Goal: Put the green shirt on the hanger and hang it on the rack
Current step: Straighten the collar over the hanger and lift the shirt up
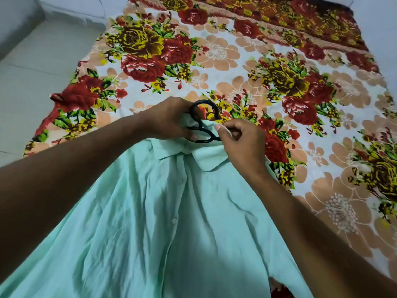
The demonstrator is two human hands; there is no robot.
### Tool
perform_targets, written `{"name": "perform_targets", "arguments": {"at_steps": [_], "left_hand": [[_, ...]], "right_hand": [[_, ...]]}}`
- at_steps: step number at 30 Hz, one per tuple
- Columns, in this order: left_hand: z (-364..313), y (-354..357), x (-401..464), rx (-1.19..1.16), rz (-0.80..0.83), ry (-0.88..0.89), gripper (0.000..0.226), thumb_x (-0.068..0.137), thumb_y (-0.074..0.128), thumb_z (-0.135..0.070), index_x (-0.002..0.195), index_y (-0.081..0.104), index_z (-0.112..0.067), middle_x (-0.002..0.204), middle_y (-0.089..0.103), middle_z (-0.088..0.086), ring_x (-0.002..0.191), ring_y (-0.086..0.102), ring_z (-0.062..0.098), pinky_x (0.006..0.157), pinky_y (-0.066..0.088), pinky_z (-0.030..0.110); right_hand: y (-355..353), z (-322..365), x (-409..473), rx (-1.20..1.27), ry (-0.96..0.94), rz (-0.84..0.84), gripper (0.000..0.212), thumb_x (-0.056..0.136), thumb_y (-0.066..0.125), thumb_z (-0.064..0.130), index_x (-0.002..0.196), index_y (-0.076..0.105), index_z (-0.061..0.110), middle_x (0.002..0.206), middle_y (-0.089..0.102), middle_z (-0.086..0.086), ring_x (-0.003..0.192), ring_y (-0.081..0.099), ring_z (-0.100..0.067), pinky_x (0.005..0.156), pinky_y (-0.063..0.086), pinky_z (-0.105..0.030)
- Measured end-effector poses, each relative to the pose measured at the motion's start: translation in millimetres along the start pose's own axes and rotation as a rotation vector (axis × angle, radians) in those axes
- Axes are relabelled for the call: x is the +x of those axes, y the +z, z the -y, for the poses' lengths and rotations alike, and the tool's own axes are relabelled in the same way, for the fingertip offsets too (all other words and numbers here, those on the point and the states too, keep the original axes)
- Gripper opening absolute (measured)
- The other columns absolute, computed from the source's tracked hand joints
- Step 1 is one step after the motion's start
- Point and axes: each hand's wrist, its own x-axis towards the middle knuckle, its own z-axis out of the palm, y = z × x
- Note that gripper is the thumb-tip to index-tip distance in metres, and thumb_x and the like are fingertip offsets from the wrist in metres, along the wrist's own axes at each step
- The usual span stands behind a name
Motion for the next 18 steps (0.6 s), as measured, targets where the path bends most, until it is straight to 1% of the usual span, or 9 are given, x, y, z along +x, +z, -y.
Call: {"name": "perform_targets", "arguments": {"at_steps": [2,4,6,8,10,12,14,15,18], "left_hand": [[1.0,2.6,1.9,-0.014,-0.066,-0.015,0.031,0.078,0.089,-0.02,0.107,0.077,-0.017,0.101,0.077,0.001,0.095,0.07,0.02,0.082,0.052,0.03],[4.5,4.8,0.6,-0.032,-0.104,-0.034,0.031,0.079,0.088,-0.018,0.108,0.078,-0.012,0.1,0.078,0.003,0.092,0.071,0.019,0.074,0.048,0.02],[7.2,6.6,-3.3,-0.057,-0.121,-0.045,0.032,0.079,0.088,-0.018,0.109,0.079,-0.011,0.099,0.078,0.003,0.09,0.07,0.017,0.071,0.045,0.012],[7.2,7.7,-5.8,-0.088,-0.138,-0.057,0.033,0.078,0.088,-0.018,0.109,0.079,-0.013,0.098,0.078,0.001,0.091,0.071,0.017,0.076,0.05,0.02],[5.3,8.4,-7.6,-0.117,-0.153,-0.074,0.034,0.076,0.09,-0.017,0.108,0.078,-0.015,0.099,0.078,0.0,0.094,0.073,0.018,0.083,0.053,0.029],[5.2,8.5,-10.1,-0.194,-0.153,-0.099,0.04,0.074,0.092,-0.017,0.111,0.077,-0.017,0.102,0.079,0.0,0.097,0.075,0.017,0.088,0.056,0.033],[8.9,8.6,-14.0,-0.268,-0.16,-0.116,0.038,0.075,0.091,-0.017,0.11,0.078,-0.015,0.1,0.08,0.0,0.095,0.075,0.017,0.088,0.058,0.036],[12.2,8.3,-16.6,-0.31,-0.177,-0.118,0.03,0.077,0.089,-0.017,0.105,0.079,-0.014,0.096,0.081,-0.001,0.09,0.076,0.015,0.084,0.059,0.035],[20.2,10.0,-23.2,-0.399,-0.293,-0.147,0.012,0.084,0.083,-0.017,0.094,0.081,-0.01,0.085,0.08,0.004,0.072,0.071,0.006,0.069,0.057,0.028]], "right_hand": [[-5.7,1.9,-2.5,0.11,0.027,-0.065,0.022,0.097,0.07,0.031,0.087,0.077,0.012,0.073,0.07,0.002,0.064,0.062,-0.009,0.059,0.045,-0.025],[-14.7,2.8,-7.7,0.153,0.017,-0.069,0.026,0.102,0.062,0.03,0.092,0.075,0.01,0.076,0.071,-0.006,0.069,0.064,-0.02,0.06,0.048,-0.034],[-22.6,-2.2,-11.1,0.211,0.013,0.071,0.024,0.102,0.064,0.03,0.116,0.072,0.013,0.099,0.075,0.0,0.09,0.069,-0.009,0.073,0.054,-0.025],[-29.2,-10.7,-10.4,0.211,0.013,0.313,0.052,0.092,0.076,0.034,0.14,0.059,0.026,0.127,0.068,0.008,0.118,0.063,-0.001,0.093,0.051,-0.019],[-30.3,-20.0,-8.0,0.159,-0.011,0.452,0.076,0.083,0.086,0.031,0.149,0.049,0.035,0.139,0.062,0.011,0.129,0.058,-0.002,0.103,0.051,-0.023],[-28.1,-22.9,-6.7,0.148,-0.038,0.395,0.058,0.085,0.083,0.02,0.139,0.062,0.025,0.127,0.071,0.008,0.118,0.066,-0.005,0.099,0.056,-0.031],[-25.1,-23.7,-5.0,0.194,-0.009,0.261,0.025,0.091,0.078,0.016,0.115,0.075,0.013,0.103,0.077,0.001,0.096,0.073,-0.01,0.083,0.06,-0.035],[-22.8,-25.7,-4.7,0.216,0.012,0.213,0.017,0.092,0.076,0.016,0.108,0.077,0.01,0.095,0.078,-0.001,0.089,0.073,-0.011,0.077,0.058,-0.032],[-17.6,-30.2,-5.8,0.232,0.028,0.172,0.015,0.093,0.076,0.02,0.101,0.077,0.008,0.088,0.077,-0.005,0.084,0.073,-0.019,0.071,0.058,-0.037]]}}
